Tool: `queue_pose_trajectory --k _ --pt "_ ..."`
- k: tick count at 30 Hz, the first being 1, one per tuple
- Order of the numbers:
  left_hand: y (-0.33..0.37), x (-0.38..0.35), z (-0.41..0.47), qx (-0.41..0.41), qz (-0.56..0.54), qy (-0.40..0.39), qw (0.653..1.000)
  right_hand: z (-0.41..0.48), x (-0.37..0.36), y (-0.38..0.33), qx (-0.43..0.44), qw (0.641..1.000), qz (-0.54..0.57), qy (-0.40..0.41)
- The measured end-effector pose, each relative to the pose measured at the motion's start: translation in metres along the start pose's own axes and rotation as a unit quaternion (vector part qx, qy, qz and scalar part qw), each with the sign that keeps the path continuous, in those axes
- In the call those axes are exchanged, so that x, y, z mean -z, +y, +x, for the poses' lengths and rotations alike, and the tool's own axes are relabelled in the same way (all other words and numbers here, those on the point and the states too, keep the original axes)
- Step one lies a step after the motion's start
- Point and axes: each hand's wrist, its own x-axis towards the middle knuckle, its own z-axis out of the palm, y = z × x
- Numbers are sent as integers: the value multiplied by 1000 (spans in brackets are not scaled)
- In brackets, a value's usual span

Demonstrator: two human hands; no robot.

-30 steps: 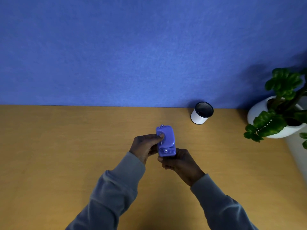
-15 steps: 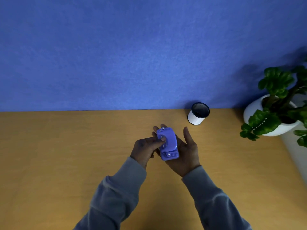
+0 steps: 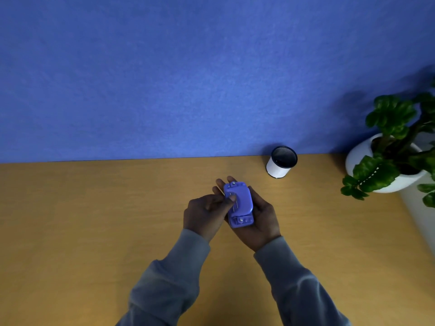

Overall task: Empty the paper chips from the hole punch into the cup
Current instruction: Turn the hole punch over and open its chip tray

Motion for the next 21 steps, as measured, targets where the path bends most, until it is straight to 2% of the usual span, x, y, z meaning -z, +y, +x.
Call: queue_pose_trajectory --k 3,6,8,14,21 --pt "5 0 -6 -68 20 96 993 3 0 0 11 1000 1 18" --pt "16 -8 -15 -150 64 122 979 5 0 2 21 1000 -14 15" --pt "23 -15 -19 -175 97 125 972 8 0 4 26 1000 -13 9" --pt "28 -27 -14 -124 175 107 971 12 -1 6 32 999 -4 14" --pt "28 -32 -12 -80 169 70 980 12 2 5 37 999 -6 10"
